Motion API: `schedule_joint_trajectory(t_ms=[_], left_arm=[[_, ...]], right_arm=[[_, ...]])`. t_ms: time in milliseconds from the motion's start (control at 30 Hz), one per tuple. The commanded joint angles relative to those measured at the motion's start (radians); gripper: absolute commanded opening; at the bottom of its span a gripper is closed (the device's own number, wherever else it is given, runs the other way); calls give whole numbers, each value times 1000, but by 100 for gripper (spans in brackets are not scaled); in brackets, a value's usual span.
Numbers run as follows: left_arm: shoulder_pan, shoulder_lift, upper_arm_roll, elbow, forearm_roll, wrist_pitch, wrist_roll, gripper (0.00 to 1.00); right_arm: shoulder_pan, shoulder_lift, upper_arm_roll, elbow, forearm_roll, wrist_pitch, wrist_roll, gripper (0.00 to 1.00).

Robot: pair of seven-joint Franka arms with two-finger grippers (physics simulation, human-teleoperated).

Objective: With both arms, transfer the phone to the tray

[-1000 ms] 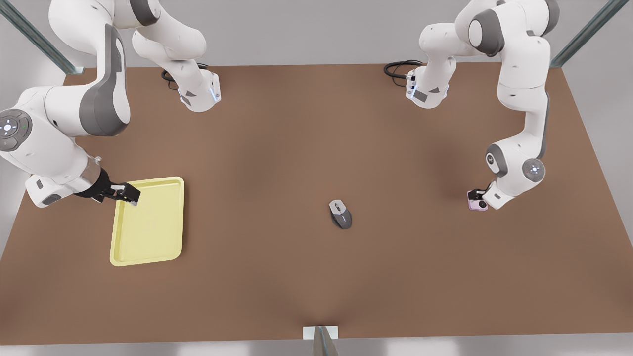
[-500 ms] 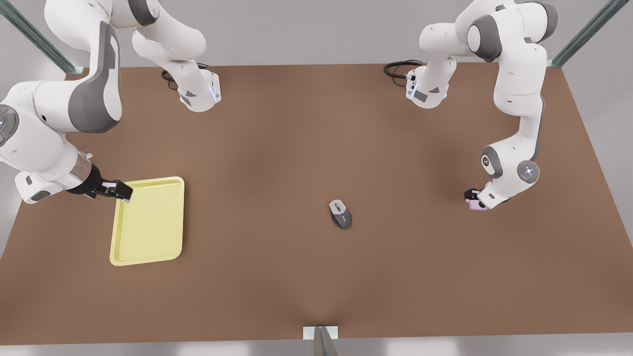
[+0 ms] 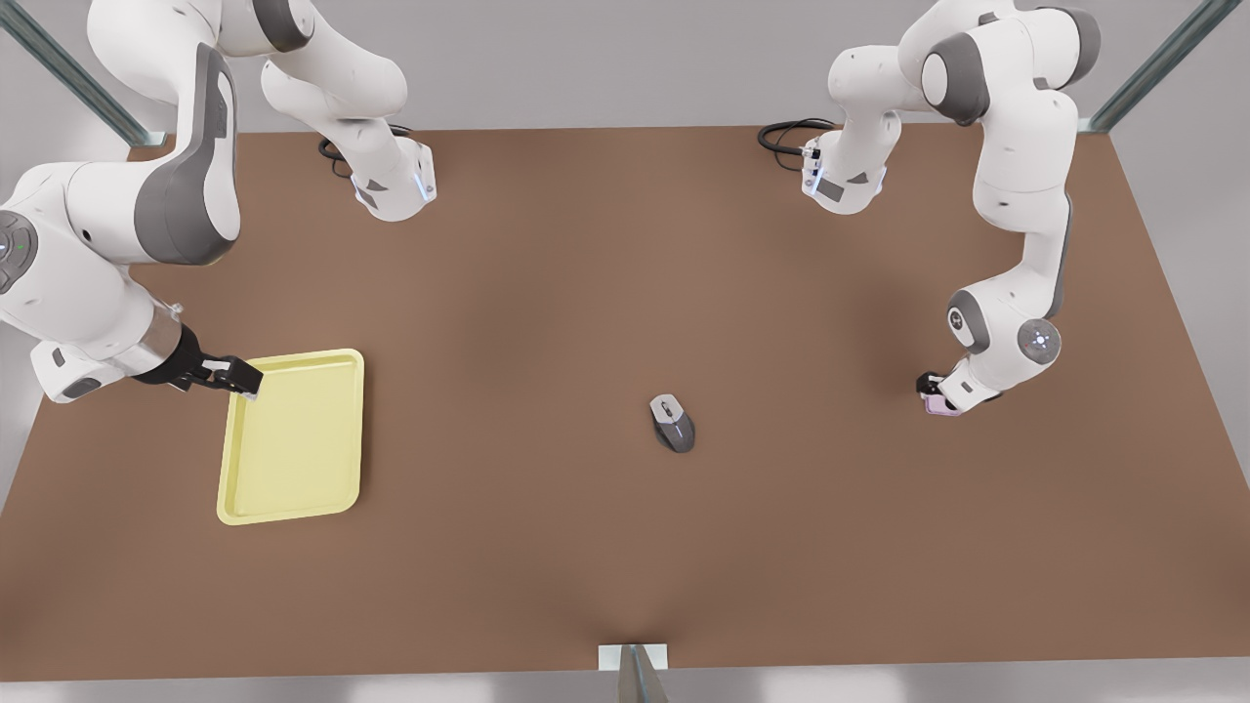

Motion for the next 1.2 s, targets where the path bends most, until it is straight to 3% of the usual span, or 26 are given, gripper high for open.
schedule_joint_trajectory(t_ms=[0, 167, 300, 433, 567, 700, 833, 933, 1167], left_arm=[[-2, -8, 1, 5, -1, -25, 30, 82], [-14, -15, -7, 88, -1, -138, 25, 80], [-26, -14, -117, 167, 0, -192, -133, 80], [-259, 12, -120, 281, 0, -209, -448, 80], [-494, 67, -120, 490, 0, -379, -844, 80], [-666, 209, -122, 735, -1, -440, -1082, 80], [-739, 301, -166, 898, 0, -440, -1271, 80], [-792, 446, -178, 1111, 3, -422, -1323, 80], [-799, 621, -191, 1246, 0, -235, -1427, 80]], right_arm=[[1, 0, 0, 0, 1, -1, 3, 100], [-6, 0, -1, 10, 2, -1, 3, 100], [-3, 0, 0, 10, 2, -2, 3, 100], [-5, -5, 0, 10, 1, -9, 3, 100], [-3, 0, 0, 11, 2, -4, 3, 100], [-6, 0, -1, 11, 2, -2, 3, 100], [-11, 0, -1, 13, 2, -1, 3, 100], [-11, 0, -1, 11, 2, -1, 3, 100], [-11, 0, -1, 14, 2, -1, 3, 100]])
